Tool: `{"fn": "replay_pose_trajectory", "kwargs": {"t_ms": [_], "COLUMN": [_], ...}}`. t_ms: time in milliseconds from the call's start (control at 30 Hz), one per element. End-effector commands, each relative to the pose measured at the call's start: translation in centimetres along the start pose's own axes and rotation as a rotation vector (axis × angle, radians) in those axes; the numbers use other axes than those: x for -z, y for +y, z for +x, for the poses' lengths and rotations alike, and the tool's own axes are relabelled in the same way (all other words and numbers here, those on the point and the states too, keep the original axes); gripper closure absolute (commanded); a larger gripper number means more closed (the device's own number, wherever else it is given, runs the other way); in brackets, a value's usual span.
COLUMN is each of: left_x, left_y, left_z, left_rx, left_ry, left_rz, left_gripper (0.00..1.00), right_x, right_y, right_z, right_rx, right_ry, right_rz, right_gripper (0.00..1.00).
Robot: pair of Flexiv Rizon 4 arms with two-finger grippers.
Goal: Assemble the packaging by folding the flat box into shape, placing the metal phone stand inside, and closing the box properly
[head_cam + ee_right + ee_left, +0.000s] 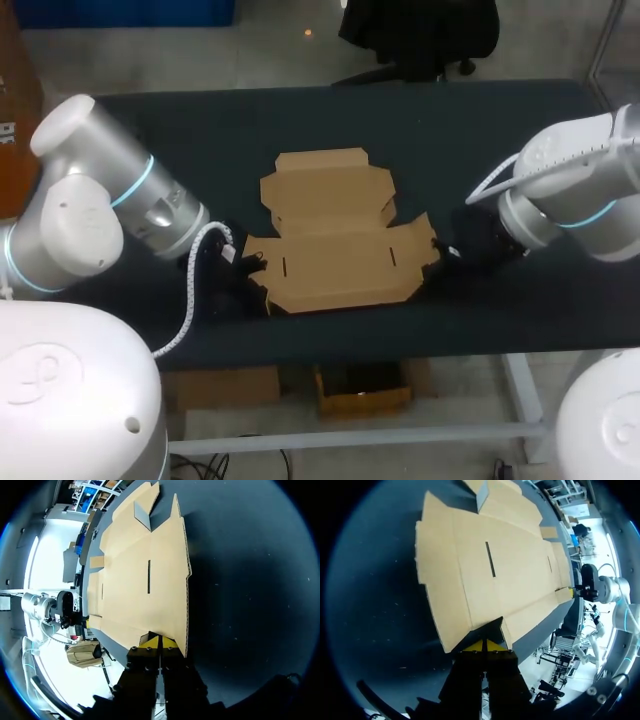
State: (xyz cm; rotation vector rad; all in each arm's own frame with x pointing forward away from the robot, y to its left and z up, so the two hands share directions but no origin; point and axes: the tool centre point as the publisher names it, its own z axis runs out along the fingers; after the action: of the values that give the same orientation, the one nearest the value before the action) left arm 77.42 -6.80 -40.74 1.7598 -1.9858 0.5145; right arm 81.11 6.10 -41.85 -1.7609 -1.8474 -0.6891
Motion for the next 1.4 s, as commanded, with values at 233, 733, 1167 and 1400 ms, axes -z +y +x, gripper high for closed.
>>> {"fn": "replay_pose_trajectory", "kwargs": {"t_ms": [233, 733, 1167, 1400], "left_x": [0.3, 0.3, 1.1, 1.2], "left_y": [-0.3, -0.7, -0.8, -0.8], "left_z": [0.5, 0.5, 0.4, -0.1], "left_rx": [0.001, -0.005, -0.003, 0.013], "left_ry": [-0.029, -0.056, -0.078, -0.082], "left_rz": [-0.001, -0.009, 0.009, 0.014], "left_gripper": [1.0, 1.0, 1.0, 1.0], "right_x": [-0.3, -0.7, 0.0, 0.3], "right_y": [0.2, -1.3, -1.2, -1.3], "right_z": [0.7, 1.1, 1.6, 1.3], "right_rx": [0.015, 0.011, 0.011, 0.007], "right_ry": [-0.013, -0.043, -0.061, -0.066], "right_rz": [0.026, 0.05, 0.041, 0.034], "right_gripper": [1.0, 1.0, 1.0, 1.0]}}
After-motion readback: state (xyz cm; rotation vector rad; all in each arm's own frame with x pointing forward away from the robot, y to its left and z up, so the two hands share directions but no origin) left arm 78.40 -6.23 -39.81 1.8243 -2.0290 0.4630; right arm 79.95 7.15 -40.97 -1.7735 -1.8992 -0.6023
